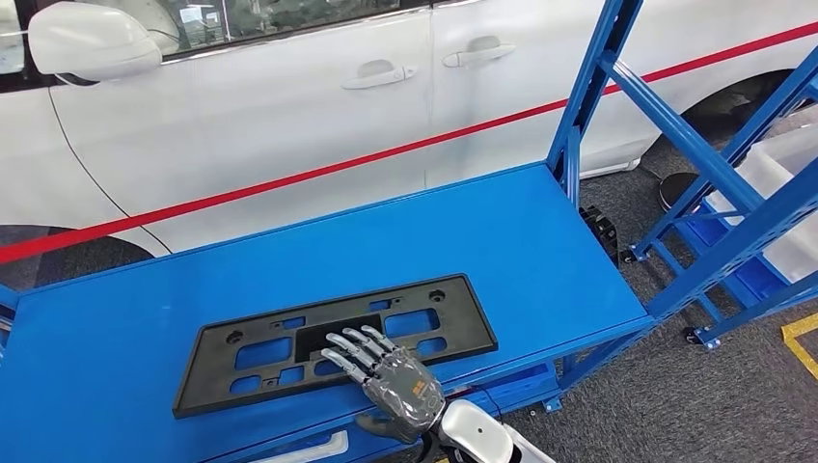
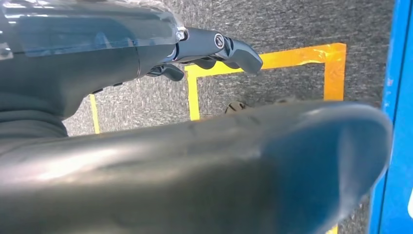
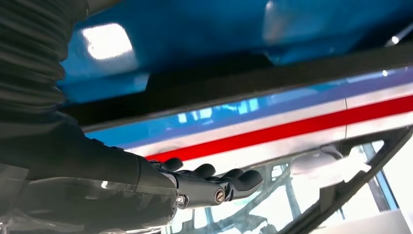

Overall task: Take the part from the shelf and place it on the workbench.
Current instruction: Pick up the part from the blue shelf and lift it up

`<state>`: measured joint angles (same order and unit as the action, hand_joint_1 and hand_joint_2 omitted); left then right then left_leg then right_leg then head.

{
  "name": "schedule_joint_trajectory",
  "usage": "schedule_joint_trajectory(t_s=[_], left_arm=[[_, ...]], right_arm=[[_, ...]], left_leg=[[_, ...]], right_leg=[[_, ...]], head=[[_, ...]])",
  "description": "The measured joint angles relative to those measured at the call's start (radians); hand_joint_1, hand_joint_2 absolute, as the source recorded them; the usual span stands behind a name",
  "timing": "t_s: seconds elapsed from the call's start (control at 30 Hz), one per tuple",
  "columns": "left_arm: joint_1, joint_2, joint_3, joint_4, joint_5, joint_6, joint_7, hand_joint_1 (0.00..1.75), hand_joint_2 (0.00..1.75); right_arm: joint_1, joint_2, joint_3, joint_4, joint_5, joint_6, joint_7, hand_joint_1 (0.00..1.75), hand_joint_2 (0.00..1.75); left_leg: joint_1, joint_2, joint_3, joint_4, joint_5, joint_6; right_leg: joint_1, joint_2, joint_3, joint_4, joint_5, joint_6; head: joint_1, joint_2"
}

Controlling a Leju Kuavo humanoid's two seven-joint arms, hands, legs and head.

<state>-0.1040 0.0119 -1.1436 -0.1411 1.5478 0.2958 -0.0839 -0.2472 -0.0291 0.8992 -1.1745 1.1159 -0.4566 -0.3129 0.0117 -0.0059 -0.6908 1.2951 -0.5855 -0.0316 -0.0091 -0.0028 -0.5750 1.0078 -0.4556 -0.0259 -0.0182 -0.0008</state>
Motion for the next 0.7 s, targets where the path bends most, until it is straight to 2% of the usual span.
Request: schedule_joint_trajectory(t_s=[0.03, 0.1, 0.13, 0.17, 0.27, 0.33, 0.37, 0.43, 0.47, 0.5, 0.53, 0.6, 0.63, 0.67, 0.7], left_arm=[[0.000, 0.000, -0.001, 0.000, -0.001, -0.001, 0.000, 0.00, 0.00], [0.000, 0.000, -0.004, 0.000, -0.005, -0.004, 0.000, 0.00, 0.00], [-0.002, 0.000, -0.006, 0.000, -0.007, -0.007, 0.000, 0.00, 0.00], [-0.003, 0.000, -0.008, 0.000, -0.010, -0.010, 0.000, 0.00, 0.00], [-0.004, -0.001, -0.014, 0.000, -0.015, -0.015, 0.000, 0.00, 0.00], [-0.005, -0.003, -0.017, 0.000, -0.017, -0.016, 0.000, 0.00, 0.00], [-0.006, -0.004, -0.018, 0.000, -0.018, -0.016, 0.000, 0.00, 0.00], [-0.005, -0.004, -0.020, 0.000, -0.018, -0.015, 0.000, 0.00, 0.00], [-0.004, -0.004, -0.021, 0.000, -0.018, -0.015, 0.000, 0.00, 0.00], [-0.003, -0.004, -0.022, 0.000, -0.018, -0.016, 0.000, 0.00, 0.00], [-0.003, -0.004, -0.023, 0.000, -0.018, -0.016, 0.000, 0.00, 0.00], [-0.003, -0.006, -0.024, 0.000, -0.018, -0.016, 0.000, 0.00, 0.00], [-0.004, -0.007, -0.024, 0.000, -0.018, -0.016, 0.000, 0.00, 0.00], [-0.004, -0.007, -0.025, 0.000, -0.018, -0.016, 0.000, 0.00, 0.00], [-0.004, -0.008, -0.025, 0.000, -0.018, -0.016, 0.000, 0.00, 0.00]], right_arm=[[-0.005, 0.005, 0.003, 0.011, -0.005, -0.001, -0.001, 0.00, 1.75], [-0.023, 0.021, 0.012, 0.039, -0.023, -0.006, -0.006, 0.00, 1.75], [-0.033, 0.032, 0.016, 0.056, -0.035, -0.009, -0.010, 0.00, 1.75], [-0.045, 0.044, 0.020, 0.075, -0.048, -0.012, -0.014, 0.00, 1.75], [-0.081, 0.081, 0.032, 0.135, -0.086, -0.020, -0.022, 0.00, 1.75], [-0.104, 0.105, 0.039, 0.169, -0.101, -0.023, -0.022, 0.00, 1.75], [-0.113, 0.114, 0.041, 0.183, -0.105, -0.024, -0.022, 0.00, 1.75], [-0.124, 0.125, 0.045, 0.207, -0.108, -0.025, -0.022, 0.00, 1.75], [-0.126, 0.128, 0.047, 0.217, -0.108, -0.025, -0.022, 0.00, 1.75], [-0.127, 0.131, 0.047, 0.225, -0.108, -0.025, -0.022, 0.00, 1.75], [-0.129, 0.134, 0.048, 0.232, -0.108, -0.026, -0.022, 0.00, 1.75], [-0.136, 0.140, 0.049, 0.243, -0.108, -0.026, -0.022, 0.00, 1.75], [-0.140, 0.144, 0.049, 0.247, -0.109, -0.027, -0.022, 0.00, 1.75], [-0.144, 0.146, 0.050, 0.250, -0.109, -0.027, -0.022, 0.00, 1.75], [-0.146, 0.149, 0.051, 0.254, -0.111, -0.027, -0.022, 0.00, 1.75]], left_leg=[[0.001, 0.000, 0.015, -0.036, 0.030, 0.000], [0.000, 0.001, 0.078, -0.174, 0.099, 0.003], [-0.001, 0.001, 0.104, -0.232, 0.120, 0.007], [-0.002, 0.001, 0.119, -0.267, 0.128, 0.013], [-0.003, 0.000, 0.122, -0.284, 0.130, 0.033], [0.000, 0.002, 0.123, -0.290, 0.136, 0.046], [0.001, 0.002, 0.124, -0.292, 0.138, 0.051], [0.000, 0.002, 0.121, -0.292, 0.139, 0.055], [-0.001, 0.002, 0.121, -0.292, 0.139, 0.055], [-0.001, 0.001, 0.121, -0.291, 0.139, 0.055], [-0.001, 0.000, 0.122, -0.291, 0.138, 0.055], [-0.002, -0.001, 0.125, -0.290, 0.136, 0.052], [-0.004, -0.001, 0.126, -0.289, 0.135, 0.049], [-0.005, -0.001, 0.126, -0.288, 0.133, 0.045], [-0.006, -0.001, 0.125, -0.288, 0.133, 0.040]], right_leg=[[0.000, 0.001, 0.001, 0.001, -0.001, 0.000], [0.001, 0.004, 0.002, 0.005, -0.004, 0.004], [0.003, 0.005, 0.000, 0.008, -0.005, 0.008], [0.005, 0.006, -0.002, 0.011, -0.006, 0.012], [0.006, 0.006, -0.005, 0.013, -0.007, 0.026], [0.004, 0.005, -0.020, 0.050, -0.035, 0.035], [0.003, 0.005, -0.042, 0.099, -0.064, 0.039], [0.002, 0.004, -0.104, 0.232, -0.128, 0.042], [0.002, 0.004, -0.129, 0.282, -0.142, 0.043], [0.002, 0.004, -0.137, 0.297, -0.136, 0.042], [0.002, 0.004, -0.126, 0.271, -0.111, 0.039], [0.004, 0.004, -0.061, 0.137, -0.041, 0.029], [0.007, 0.004, -0.031, 0.073, -0.018, 0.024], [0.009, 0.004, -0.012, 0.032, -0.007, 0.021], [0.012, 0.004, -0.005, 0.014, -0.006, 0.018]], head=[[0.000, 0.000], [0.000, 0.000], [0.000, 0.000], [0.001, 0.000], [0.002, 0.000], [0.002, 0.000], [0.002, 0.000], [0.002, 0.000], [0.002, 0.000], [0.002, 0.000], [0.002, 0.000], [0.002, 0.000], [0.002, 0.000], [0.002, 0.000], [0.002, 0.000]])
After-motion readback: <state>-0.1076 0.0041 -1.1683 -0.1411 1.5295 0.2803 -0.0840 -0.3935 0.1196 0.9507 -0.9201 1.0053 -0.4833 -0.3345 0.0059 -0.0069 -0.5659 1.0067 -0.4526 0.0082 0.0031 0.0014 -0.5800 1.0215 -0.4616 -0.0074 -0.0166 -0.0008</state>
